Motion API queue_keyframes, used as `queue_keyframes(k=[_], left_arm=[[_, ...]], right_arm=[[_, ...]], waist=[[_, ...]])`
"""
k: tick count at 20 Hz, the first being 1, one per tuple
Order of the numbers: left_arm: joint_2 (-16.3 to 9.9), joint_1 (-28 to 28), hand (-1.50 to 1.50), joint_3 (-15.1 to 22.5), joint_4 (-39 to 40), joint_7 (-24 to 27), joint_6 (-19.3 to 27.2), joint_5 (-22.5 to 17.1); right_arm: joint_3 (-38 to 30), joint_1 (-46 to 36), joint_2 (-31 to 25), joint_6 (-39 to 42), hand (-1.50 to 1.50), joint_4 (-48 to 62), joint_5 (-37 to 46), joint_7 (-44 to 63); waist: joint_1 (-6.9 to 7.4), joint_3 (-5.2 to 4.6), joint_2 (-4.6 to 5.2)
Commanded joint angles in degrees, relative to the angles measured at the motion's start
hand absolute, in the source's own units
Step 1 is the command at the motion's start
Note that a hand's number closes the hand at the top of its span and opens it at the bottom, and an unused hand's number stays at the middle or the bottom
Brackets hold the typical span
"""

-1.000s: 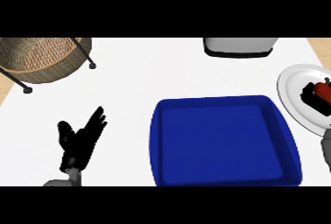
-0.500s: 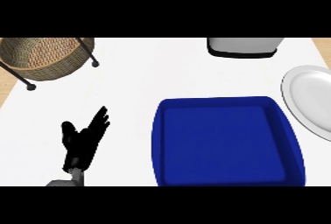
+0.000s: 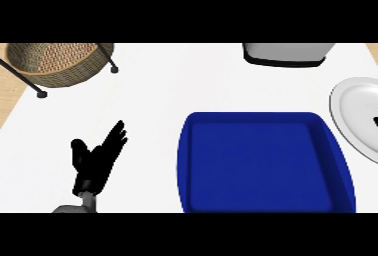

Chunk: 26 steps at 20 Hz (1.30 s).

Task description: Pick the bell pepper from the tray and place it in the plate

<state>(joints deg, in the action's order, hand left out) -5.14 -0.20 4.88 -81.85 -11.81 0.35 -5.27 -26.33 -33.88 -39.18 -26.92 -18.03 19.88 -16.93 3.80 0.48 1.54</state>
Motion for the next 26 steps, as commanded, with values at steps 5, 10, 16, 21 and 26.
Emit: queue_keyframes(k=[5,10,16,21,26], left_arm=[[0.24,0.63,0.00,-0.26,-0.70,-0.03,0.55,0.04],[0.30,-0.85,0.00,-1.23,1.70,0.24,0.40,-0.33],[0.86,1.17,0.00,-0.82,-0.45,0.14,1.83,0.57],[0.57,0.40,0.00,-0.11,-3.25,-4.06,1.53,0.29],[0.30,1.43,0.00,-1.05,-2.69,-3.06,0.86,-0.12]], right_arm=[[-8.96,-1.69,1.06,5.49,-1.50,0.57,-9.38,-14.51],[-15.04,-1.42,-0.86,8.86,-1.50,3.11,-15.08,-18.21],[-17.81,5.34,-6.24,24.72,-1.50,6.01,-18.67,-21.82],[-16.60,9.01,-6.90,34.23,-1.50,7.33,-18.50,-24.34],[-14.53,14.48,-5.95,39.50,-1.50,6.49,-18.11,-29.39]], waist=[[-0.79,0.13,-0.25],[-1.47,-0.02,-0.22],[-2.64,-0.12,-0.78],[-2.63,-0.15,-0.98],[-3.19,-0.31,-1.28]])
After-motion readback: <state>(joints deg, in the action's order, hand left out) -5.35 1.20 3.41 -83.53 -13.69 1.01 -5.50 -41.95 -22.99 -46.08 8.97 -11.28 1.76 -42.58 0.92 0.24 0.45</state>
